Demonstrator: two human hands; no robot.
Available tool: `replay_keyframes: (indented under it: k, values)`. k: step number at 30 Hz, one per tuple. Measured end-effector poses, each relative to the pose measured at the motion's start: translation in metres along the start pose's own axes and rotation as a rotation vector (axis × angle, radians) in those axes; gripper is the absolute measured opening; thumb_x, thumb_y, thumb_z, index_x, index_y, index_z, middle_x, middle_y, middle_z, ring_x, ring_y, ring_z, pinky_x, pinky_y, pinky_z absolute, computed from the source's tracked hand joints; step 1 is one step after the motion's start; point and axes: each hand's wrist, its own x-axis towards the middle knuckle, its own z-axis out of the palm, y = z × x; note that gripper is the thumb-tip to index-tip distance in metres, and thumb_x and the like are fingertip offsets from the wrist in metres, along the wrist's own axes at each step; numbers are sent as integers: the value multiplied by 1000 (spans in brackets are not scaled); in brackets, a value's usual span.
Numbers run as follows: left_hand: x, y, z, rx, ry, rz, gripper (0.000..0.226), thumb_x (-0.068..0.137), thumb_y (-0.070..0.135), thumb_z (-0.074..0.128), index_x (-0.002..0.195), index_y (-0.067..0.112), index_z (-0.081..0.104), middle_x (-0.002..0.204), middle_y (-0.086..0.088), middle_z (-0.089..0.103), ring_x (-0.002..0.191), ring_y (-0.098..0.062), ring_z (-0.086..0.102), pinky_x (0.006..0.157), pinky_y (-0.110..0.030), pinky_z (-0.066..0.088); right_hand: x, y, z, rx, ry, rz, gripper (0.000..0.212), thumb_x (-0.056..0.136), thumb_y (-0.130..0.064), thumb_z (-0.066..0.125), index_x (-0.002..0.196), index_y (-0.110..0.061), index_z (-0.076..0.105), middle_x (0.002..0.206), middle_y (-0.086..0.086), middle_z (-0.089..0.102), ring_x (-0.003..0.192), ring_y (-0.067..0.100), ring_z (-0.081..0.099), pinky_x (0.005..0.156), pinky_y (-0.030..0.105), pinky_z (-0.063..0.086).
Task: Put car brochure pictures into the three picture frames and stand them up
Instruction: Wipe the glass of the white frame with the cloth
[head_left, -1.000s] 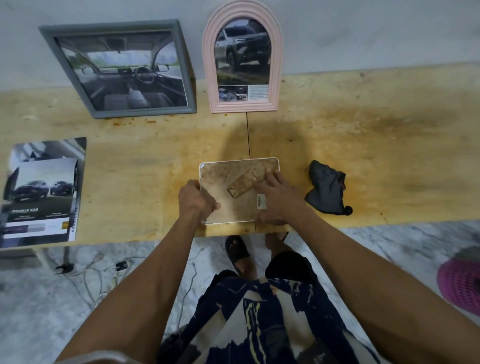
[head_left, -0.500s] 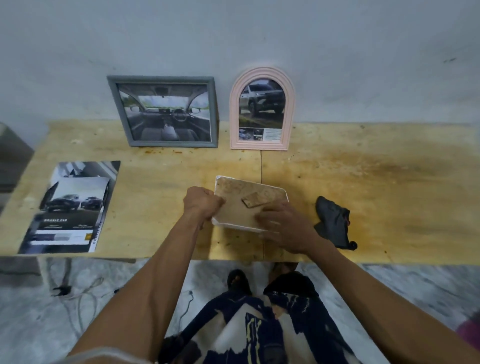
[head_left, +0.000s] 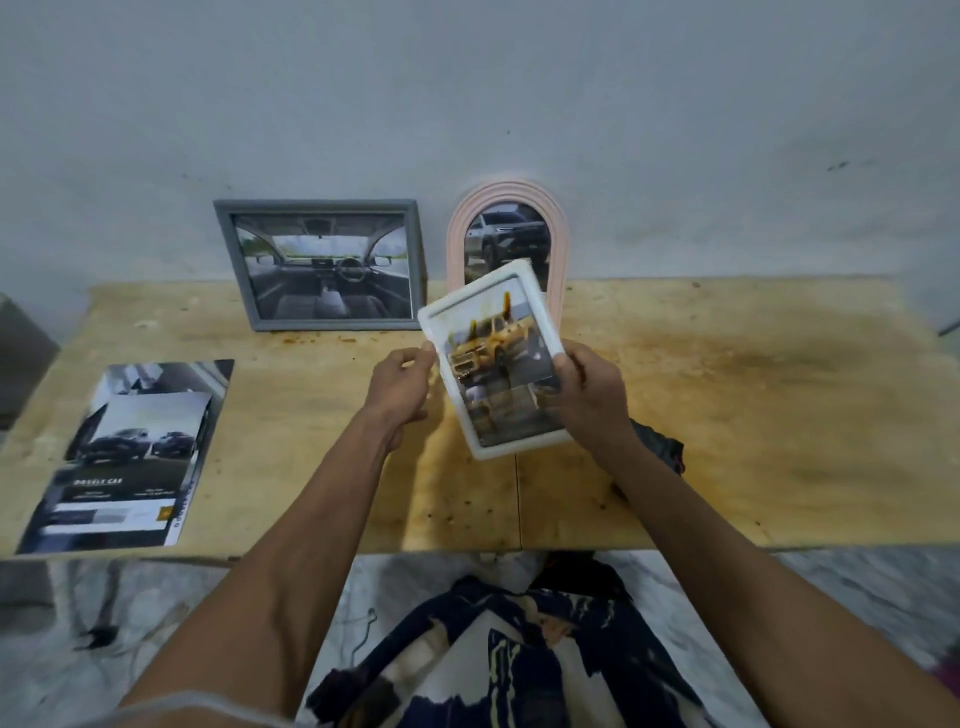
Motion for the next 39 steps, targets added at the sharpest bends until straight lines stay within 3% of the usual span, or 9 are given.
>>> replay_keyframes:
  k: [5,9,13,17,24,28,31,35,39]
  values:
    - [-8,-18,3,-162,-162,-78,31,106,33,45,122,15,64,111,-7,73,105,-28,68,86,-48,56,-4,6,1,237,2,320,27,103,-14,40,88,-3,59,75,5,51,63,11,44,48,18,35]
    - [-9,-29,1,-232,-221,-133,23,104,19,50,118,13,66,109,-14,74,103,-35,71,87,-53,59,-10,13,8,308,27,475,22,104,-17,43,114,-17,62,93,0,61,83,15,60,67,35,55]
    - [-9,-42,5,-229,-209,-180,24,101,9,54,123,12,62,106,-15,73,90,-30,71,65,-39,58,-18,27,18,346,17,614,25,101,-20,44,124,-24,55,108,0,62,94,20,65,76,43,60]
    - [-9,-59,13,-158,-160,-223,29,100,6,56,129,9,60,103,-12,70,81,-25,70,54,-33,56,-32,44,29,203,-72,697,31,91,-18,47,117,-24,60,95,0,66,82,24,63,59,38,50]
    - [-4,-95,27,141,-84,-232,34,97,9,63,130,3,64,93,-9,70,80,-31,67,75,-52,61,-61,66,34,106,-110,646,23,94,-4,44,100,-13,65,79,0,62,67,14,56,48,19,40]
    - [-2,-103,35,226,-55,-199,29,96,14,65,124,6,69,97,-11,71,78,-30,66,66,-40,57,-62,74,36,15,-165,624,20,92,0,44,96,1,64,81,11,62,64,16,53,45,17,35]
    - [1,-107,40,252,-21,-181,29,95,10,65,122,2,70,106,-13,72,88,-28,67,82,-37,58,-62,80,38,-36,-197,634,18,91,0,45,90,12,58,77,24,56,64,29,48,51,30,29]
    - [0,-108,45,308,6,-147,26,93,8,66,118,5,73,105,-6,72,88,-20,62,78,-24,47,-60,86,40,-44,-240,649,18,90,-1,45,90,8,60,80,26,60,66,35,54,53,32,32]
    - [-2,-109,48,351,35,-133,30,92,8,68,122,7,70,108,-7,71,88,-16,57,77,-21,44,-60,85,40,-72,-266,652,20,91,-3,46,93,4,65,88,25,66,82,42,62,56,33,38]
